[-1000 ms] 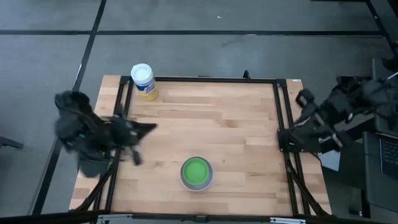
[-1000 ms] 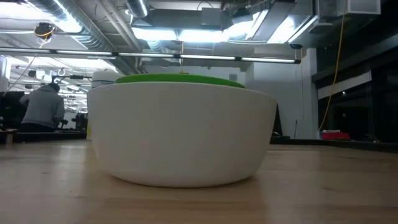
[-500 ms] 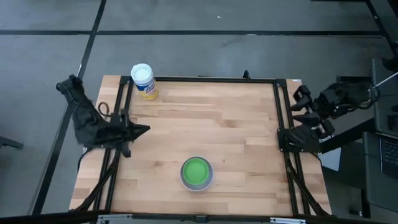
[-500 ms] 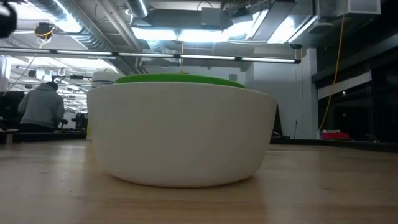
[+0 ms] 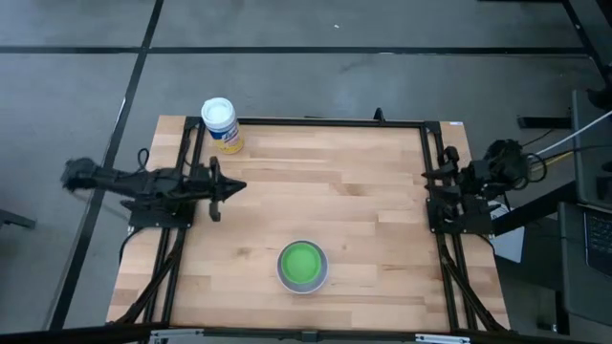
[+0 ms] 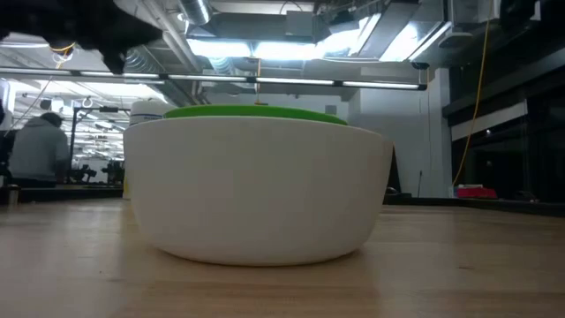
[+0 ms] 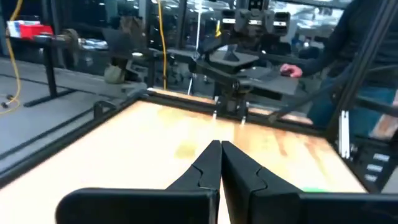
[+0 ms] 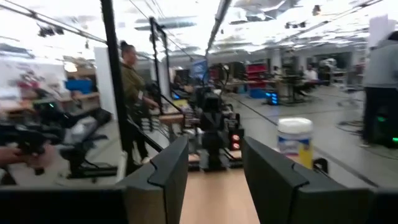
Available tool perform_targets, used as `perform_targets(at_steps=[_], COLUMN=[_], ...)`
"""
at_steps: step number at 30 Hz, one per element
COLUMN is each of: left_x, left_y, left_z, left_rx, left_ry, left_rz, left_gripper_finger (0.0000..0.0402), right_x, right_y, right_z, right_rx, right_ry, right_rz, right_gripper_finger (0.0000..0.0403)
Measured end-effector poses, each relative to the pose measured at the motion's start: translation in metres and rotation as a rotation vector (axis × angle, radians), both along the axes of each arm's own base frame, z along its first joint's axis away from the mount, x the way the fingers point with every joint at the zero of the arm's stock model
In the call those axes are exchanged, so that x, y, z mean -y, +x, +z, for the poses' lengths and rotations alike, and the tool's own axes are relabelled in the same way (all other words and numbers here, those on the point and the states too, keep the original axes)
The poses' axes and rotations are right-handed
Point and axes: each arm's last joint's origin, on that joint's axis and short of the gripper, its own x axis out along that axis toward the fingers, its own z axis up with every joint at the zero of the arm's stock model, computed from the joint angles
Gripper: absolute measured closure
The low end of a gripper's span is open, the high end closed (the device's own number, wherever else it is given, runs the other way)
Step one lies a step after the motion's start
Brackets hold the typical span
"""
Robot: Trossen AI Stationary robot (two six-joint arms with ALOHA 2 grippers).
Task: Nest bowls inside each other
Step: Return to Home Position
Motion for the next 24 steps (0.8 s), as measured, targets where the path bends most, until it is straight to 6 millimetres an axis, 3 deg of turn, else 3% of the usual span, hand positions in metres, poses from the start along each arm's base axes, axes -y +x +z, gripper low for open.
perform_targets(at_steps=[11,15,24], left_x=[-0.053,-0.059,-0.06], left_y=[-0.003,-0.008,-0.008], left_z=[-0.039,-0.052,-0.053], left_rx=[0.087,0.114,0.103], left_ry=[0.043,0.035,0.039], left_rz=[-0.025,-0.007,-0.005], left_gripper_finger=[0.0398,0.0394,0.0398], right_x=[-0.016,-0.023,-0.035], right_y=[0.016,0.023,0.04], right_z=[-0.05,-0.069,-0.123], right_rx=[-0.119,-0.129,-0.161], right_ry=[-0.09,-0.064,-0.04], right_rz=[-0.086,-0.071,-0.039], right_gripper_finger=[0.025,0.0251,0.0283])
